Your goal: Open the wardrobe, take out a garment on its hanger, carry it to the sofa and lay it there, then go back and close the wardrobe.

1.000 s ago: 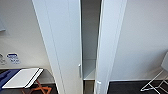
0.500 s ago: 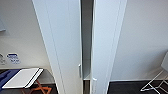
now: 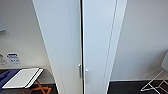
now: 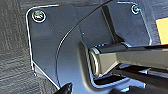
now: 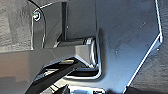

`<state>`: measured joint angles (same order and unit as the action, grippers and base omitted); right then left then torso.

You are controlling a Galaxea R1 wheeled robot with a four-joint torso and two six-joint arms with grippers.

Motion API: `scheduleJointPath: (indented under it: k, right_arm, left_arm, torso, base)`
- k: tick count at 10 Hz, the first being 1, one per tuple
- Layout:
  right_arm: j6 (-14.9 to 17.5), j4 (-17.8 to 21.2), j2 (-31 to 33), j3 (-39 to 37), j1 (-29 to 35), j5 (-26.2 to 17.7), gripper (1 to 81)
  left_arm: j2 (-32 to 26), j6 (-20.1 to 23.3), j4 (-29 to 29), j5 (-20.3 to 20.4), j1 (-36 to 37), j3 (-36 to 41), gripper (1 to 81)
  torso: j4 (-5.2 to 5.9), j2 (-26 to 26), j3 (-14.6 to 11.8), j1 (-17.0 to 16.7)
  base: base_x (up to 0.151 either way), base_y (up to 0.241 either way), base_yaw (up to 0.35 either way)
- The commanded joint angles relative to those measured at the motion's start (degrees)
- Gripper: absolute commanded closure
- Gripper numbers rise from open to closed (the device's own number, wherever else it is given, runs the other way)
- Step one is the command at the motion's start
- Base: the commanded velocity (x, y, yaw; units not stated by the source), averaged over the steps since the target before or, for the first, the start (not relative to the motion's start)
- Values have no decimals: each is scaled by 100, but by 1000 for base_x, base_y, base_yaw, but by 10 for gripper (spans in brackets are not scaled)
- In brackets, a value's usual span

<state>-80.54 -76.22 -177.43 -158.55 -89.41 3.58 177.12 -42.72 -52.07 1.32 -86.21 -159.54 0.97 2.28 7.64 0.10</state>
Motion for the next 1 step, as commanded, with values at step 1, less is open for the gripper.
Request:
scheduleJointPath:
  k: [1]
  right_arm:
    - [12, -43, -31, 9, 172, -191, 10]
  left_arm:
    - [-1, 0, 12, -255, 223, 1, 10]
  torso:
    - [0, 0, 0, 0]
  base:
    - [0, 0, 0]
